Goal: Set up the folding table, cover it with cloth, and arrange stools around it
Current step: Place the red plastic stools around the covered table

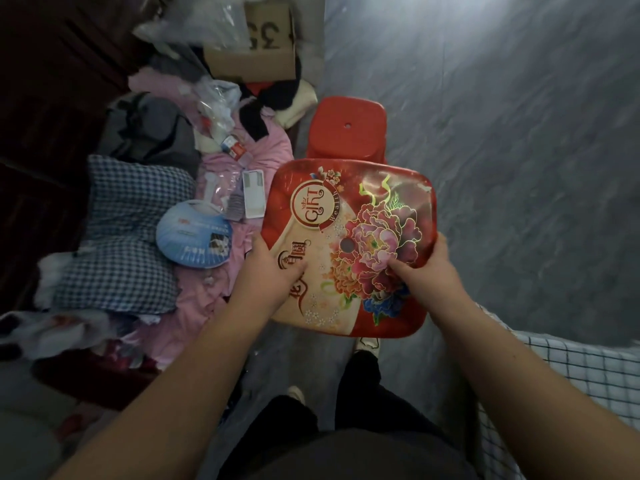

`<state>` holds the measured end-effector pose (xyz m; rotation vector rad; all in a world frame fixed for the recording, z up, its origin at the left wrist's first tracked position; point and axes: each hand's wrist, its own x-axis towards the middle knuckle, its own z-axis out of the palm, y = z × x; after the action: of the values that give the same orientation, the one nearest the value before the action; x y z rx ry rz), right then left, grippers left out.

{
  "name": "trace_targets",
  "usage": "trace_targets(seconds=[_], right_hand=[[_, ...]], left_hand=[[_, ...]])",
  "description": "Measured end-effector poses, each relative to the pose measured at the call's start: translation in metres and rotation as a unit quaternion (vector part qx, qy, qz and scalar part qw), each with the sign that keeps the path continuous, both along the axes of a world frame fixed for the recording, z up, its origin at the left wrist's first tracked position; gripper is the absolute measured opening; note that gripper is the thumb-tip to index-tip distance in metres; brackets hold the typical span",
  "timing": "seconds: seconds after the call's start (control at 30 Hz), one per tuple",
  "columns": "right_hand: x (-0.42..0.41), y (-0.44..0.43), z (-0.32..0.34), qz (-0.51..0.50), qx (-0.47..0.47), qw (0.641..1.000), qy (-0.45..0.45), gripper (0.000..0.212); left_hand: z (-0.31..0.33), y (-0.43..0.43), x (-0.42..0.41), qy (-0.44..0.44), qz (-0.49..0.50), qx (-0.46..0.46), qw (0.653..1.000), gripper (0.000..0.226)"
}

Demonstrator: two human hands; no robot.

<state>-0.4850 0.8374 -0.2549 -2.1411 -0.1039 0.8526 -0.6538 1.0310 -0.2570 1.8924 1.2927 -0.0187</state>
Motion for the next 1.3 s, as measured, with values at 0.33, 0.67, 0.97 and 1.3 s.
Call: trace_targets(seconds=[0.33, 0.67, 0.97, 1.3], right_hand=[[-0.139, -0.079, 0.042, -0.082, 0.021, 0.995, -0.044, 0.082], [-0.232, -0.179, 0.064, -0.106, 0.048, 0.991, -0.059, 0.068], [-0.248, -0.291, -0.001, -0.089, 0.024, 0.996, -0.020, 0.079], [-0.241, -0.363, -0.140, -0.096, -0.014, 0.994, 0.042, 0.082]], left_hand=[[0.036, -0.057, -0.117, -0.039, -0.060, 0.057, 0.996, 0.084], [0.054, -0.149, -0.204, -0.023, -0.100, 0.040, 0.994, 0.084], [-0.002, -0.267, -0.229, 0.008, -0.061, 0.023, 0.998, 0.082], [-0.136, -0.346, -0.219, 0.050, -0.047, -0.027, 0.997, 0.079]])
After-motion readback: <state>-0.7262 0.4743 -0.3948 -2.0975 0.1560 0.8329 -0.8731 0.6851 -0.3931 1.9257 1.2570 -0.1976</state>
